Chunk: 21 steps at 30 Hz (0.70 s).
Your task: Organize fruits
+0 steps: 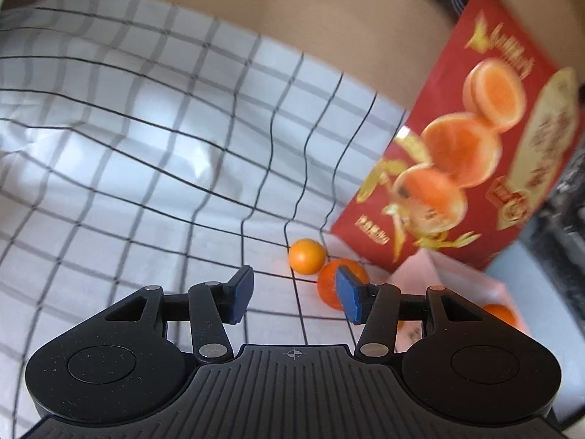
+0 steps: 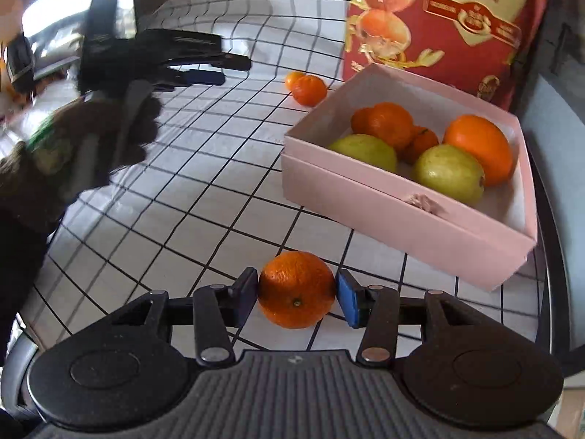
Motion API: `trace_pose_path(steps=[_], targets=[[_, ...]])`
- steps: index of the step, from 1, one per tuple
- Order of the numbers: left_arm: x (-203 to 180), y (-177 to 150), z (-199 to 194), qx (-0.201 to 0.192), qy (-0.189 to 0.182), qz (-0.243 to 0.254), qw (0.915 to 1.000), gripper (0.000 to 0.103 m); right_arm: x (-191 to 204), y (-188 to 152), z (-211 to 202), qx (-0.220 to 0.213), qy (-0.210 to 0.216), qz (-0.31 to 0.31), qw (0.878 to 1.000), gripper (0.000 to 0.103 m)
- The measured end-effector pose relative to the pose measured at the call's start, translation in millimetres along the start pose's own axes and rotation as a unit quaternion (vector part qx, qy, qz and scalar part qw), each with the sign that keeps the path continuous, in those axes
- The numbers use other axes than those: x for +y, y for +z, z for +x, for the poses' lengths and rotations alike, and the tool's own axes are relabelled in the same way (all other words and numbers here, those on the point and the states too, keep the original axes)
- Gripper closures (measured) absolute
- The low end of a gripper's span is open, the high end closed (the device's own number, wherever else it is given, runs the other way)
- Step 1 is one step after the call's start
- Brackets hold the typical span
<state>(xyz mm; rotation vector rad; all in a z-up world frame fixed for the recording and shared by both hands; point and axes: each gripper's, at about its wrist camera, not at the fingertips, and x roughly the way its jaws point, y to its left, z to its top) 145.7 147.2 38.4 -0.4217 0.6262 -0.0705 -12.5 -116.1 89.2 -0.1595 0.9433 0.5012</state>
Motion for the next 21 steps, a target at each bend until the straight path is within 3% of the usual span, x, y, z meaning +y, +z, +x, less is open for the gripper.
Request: trace_pose_path(steps=[2,5,7,9,17,19,20,21], targets=[[-7,9,23,0.02,0.006,-0.007,0.9998,0.049,-2,0,-1,-0.018,0.003,-0.004,1.0,0.055],[-11,12,51,0.036,0.034,-0.014,0.9987,0.046,0,-6,-3,-0.052,-0.017,-0.014,0.998,0.035],[-13,14,59,0.017,0.045,-0.016,0.9987,0.046,1,-10,-3,-0.068,-0.031,-0.02,0.997,0.034],[-17,16,67,0.023,0.06,-0.006,0.9979,0.048,1,-14,-4,-0.073,-0.033,-0.021,0.997,0.034],[-28,14,73,0.019,0.063,0.005,0.9978,0.051,-9,-26,1,-0.072,-0.034,-0.008,0.997,0.032],[-28,14,72,0.018,0.06,0.003,0.998,0.058,-12,-29,5,-0.073,-0.025,0.004,0.997,0.028],[-27,14,70,0.02,0.053,-0.001,0.9984,0.066,-13,-31,6,-0.076,-0.023,0.008,0.997,0.028],[-25,14,66,0.021,0.045,-0.006,0.9987,0.066,-13,-33,8,-0.081,-0.025,0.008,0.996,0.026]])
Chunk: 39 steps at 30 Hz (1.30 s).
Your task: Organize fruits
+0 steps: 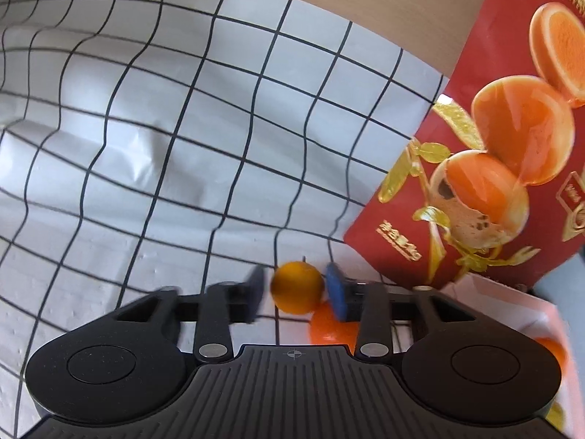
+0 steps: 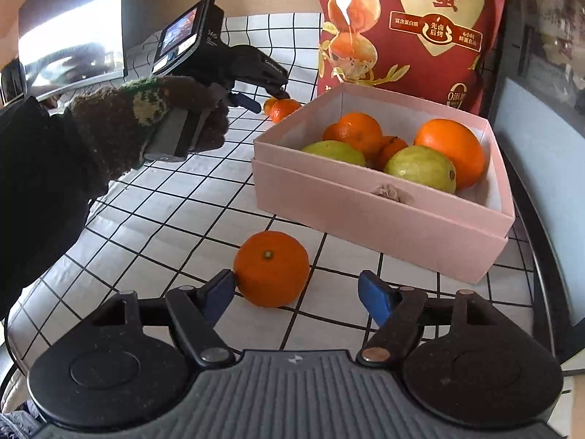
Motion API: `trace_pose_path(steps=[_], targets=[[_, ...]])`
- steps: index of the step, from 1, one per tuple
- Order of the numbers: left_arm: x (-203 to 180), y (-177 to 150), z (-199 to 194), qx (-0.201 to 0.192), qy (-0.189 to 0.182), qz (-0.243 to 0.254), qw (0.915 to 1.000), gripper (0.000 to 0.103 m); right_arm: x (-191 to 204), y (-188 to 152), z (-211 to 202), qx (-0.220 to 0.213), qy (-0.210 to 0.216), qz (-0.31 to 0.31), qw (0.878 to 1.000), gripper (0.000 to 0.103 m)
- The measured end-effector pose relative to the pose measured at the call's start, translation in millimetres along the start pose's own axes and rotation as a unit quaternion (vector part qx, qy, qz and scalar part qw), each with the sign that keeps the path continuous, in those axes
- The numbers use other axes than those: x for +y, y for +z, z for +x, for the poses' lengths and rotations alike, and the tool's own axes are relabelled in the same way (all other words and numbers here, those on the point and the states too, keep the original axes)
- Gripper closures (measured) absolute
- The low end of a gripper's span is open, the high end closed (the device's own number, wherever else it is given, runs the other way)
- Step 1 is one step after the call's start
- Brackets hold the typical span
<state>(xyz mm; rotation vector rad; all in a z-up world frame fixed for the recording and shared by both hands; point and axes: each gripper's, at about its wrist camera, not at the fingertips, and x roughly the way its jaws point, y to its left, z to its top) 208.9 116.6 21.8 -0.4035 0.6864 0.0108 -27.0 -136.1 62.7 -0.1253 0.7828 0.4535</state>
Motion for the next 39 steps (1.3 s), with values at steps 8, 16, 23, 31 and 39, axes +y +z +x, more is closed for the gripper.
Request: trace_pose_path(steps=[8,16,23,31,39], targets=[[24,-15,-44,0.007,-0.034,0.038,0.9987,0.067,-19,-14,6,-0.03,0.028,0.043,0.998,0.017],[42,-39,-104,-0.021,-0.073,0.065,0.995,0.066,-14,-18,7,-0.038,0.018,0.04,0.998,0.016],[38,-34,-100,-0.022,-0.077,0.101,0.9917,0.066,-8,-20,4,-0.046,0.003,0.026,0.999,0.016],[40,-46,-90,-0.004,-0.066,0.115,0.9912,0.065,-13,-21,5,-0.046,0.013,0.043,0.998,0.016],[30,-58,-92,0.001,-0.011,0.194,0.9809,0.061,-12,-22,5,-0.045,0.011,0.045,0.998,0.015]])
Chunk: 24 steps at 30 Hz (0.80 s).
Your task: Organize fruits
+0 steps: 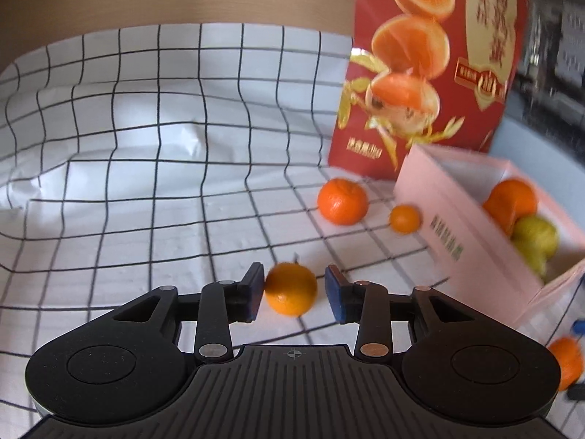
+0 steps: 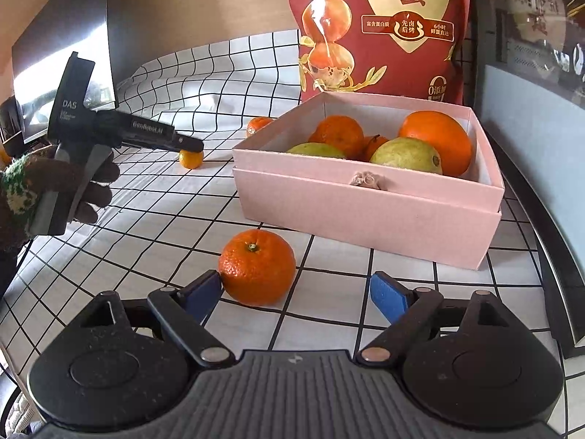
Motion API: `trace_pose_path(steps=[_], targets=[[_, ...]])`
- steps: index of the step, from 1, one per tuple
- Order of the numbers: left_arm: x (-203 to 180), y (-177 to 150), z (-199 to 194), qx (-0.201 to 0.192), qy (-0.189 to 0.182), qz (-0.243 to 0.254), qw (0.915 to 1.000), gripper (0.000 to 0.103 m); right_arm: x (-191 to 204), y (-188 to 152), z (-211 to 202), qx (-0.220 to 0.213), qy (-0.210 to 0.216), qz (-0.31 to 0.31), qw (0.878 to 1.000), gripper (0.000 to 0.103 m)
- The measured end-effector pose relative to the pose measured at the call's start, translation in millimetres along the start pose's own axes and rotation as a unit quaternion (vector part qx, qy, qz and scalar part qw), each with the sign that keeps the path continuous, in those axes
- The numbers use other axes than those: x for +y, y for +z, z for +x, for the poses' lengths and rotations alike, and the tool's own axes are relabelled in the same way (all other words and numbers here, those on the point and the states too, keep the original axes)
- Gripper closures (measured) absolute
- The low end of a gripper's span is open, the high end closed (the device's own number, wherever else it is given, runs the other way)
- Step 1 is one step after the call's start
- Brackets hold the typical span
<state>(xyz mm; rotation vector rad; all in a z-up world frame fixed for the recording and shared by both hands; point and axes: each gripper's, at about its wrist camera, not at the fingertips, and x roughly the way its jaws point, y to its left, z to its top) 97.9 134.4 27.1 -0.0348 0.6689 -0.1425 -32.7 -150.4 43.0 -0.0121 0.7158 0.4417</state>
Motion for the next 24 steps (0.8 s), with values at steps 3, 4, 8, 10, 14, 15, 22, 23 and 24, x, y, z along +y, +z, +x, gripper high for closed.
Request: trace_pose_path(steps=[3,4,8,10,14,15,22,23,24], targets=[[4,-1,8,0.013,0.017,-0.005,0.9998,0.06,-1,0,1,0.003,0.003,0.0,1.0,0.014],[6,-1,11,0.015,0.018,-0.01,0.9997,0.061,-1,0,1,0.005,0.003,0.001,1.0,0.014],[9,0,7,0.003,0.013,-0.03,0.9995,0.065,-2,0,2,0.005,0.005,0.005,1.0,0.014],[4,-2,0,-0.004,0.009,-0.034,0.9994,0.065,-1,0,2,0.006,0.006,0.006,1.0,0.014],[-28,-13,-31,-0.017,-0.054,-0.043,0.9975,0.065,-3,0,4,0.012,0.011,0.011,1.0,0.012],[-40,-19,-40,-0.015,-0.077,-0.044,0.996,0.065,-3,0,4,0.013,0.011,0.014,1.0,0.012],[-111,-73,-86,-0.034,-0.127,-0.005,0.9913,0.065,-3,0,4,0.019,0.011,0.02,1.0,0.01],[-116,-82,-91,-0.05,-0.123,-0.002,0.9911,0.065,-3,0,4,0.019,0.01,0.02,1.0,0.01],[-118,-88,-92,-0.062,-0.122,-0.005,0.9906,0.065,-3,0,4,0.02,0.01,0.021,1.0,0.01]])
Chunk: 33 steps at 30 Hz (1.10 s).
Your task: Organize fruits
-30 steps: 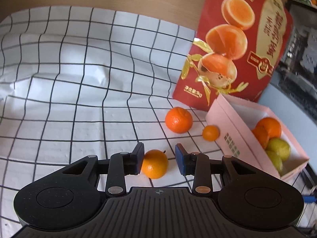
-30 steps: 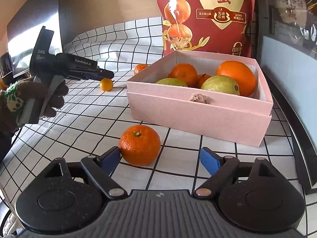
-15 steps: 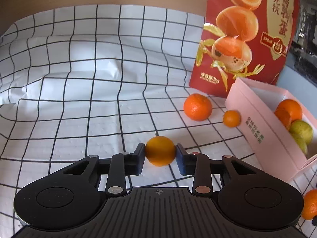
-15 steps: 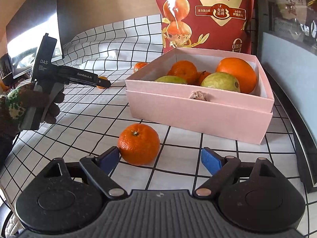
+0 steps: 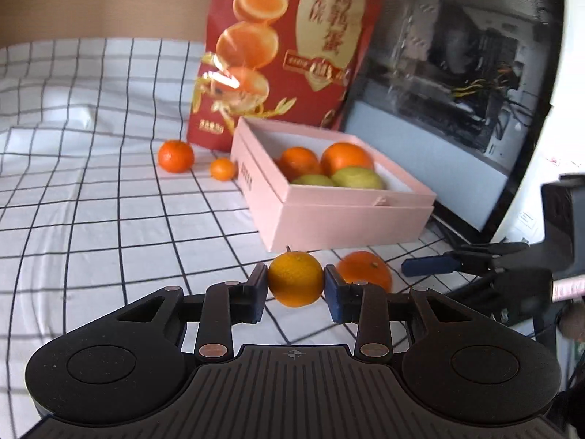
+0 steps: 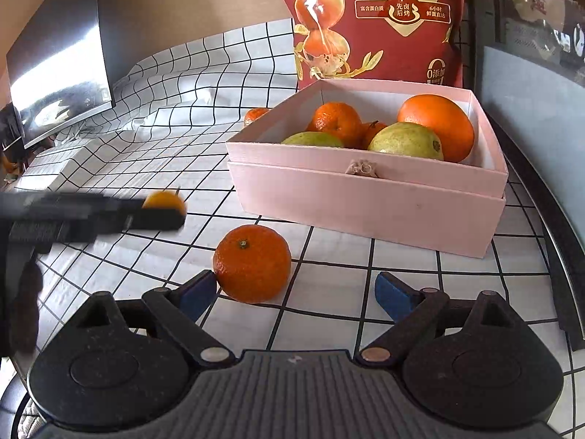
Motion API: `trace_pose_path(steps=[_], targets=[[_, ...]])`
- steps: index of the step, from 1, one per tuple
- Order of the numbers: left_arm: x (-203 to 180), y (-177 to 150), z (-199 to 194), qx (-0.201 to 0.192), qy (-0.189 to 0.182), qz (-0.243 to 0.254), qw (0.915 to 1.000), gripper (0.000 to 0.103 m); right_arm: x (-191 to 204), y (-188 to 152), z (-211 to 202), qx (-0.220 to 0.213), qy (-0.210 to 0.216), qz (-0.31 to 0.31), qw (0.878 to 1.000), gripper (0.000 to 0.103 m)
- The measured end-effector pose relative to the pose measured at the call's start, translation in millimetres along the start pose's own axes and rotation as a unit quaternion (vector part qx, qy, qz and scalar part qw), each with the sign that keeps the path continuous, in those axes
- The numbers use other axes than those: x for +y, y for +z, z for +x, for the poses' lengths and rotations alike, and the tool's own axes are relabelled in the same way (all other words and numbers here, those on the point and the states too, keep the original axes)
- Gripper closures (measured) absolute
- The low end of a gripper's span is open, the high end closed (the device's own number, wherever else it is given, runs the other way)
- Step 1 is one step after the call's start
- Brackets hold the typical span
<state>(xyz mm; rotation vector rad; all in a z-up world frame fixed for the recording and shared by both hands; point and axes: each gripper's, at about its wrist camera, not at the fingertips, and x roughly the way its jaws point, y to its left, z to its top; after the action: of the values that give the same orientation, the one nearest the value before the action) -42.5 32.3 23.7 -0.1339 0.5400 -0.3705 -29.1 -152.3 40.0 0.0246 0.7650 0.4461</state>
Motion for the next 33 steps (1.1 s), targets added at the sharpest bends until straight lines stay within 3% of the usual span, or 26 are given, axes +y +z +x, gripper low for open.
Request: trace_pose_path(steps=[5,11,16,22,33], targets=[[15,-8,4,0.005,-0.01,-0.064,0.9979,0.065,4,-5,-5,0.009,-0.006,0.002,1.0,0.008],[22,-7,8,0.023,0.008,-0.085,0.9961,0.065,14,-11,-7,0.023,-0.021,-0.022,0.999,0.0],[28,-9,6,0.019,0.015,-0.107,0.9939,0.065,26,-14,-4,0.038,-0.053,-0.051,0.997,0.0],[29,-10,4,0.016,0.02,-0.113,0.9933,0.065,27,-12,-5,0.051,-0.061,-0.046,0.996,0.0],[26,-10,5,0.017,0.029,-0.11,0.9933,0.065,17,-19,-15,0.053,-0.018,-0.089,0.994,0.0]])
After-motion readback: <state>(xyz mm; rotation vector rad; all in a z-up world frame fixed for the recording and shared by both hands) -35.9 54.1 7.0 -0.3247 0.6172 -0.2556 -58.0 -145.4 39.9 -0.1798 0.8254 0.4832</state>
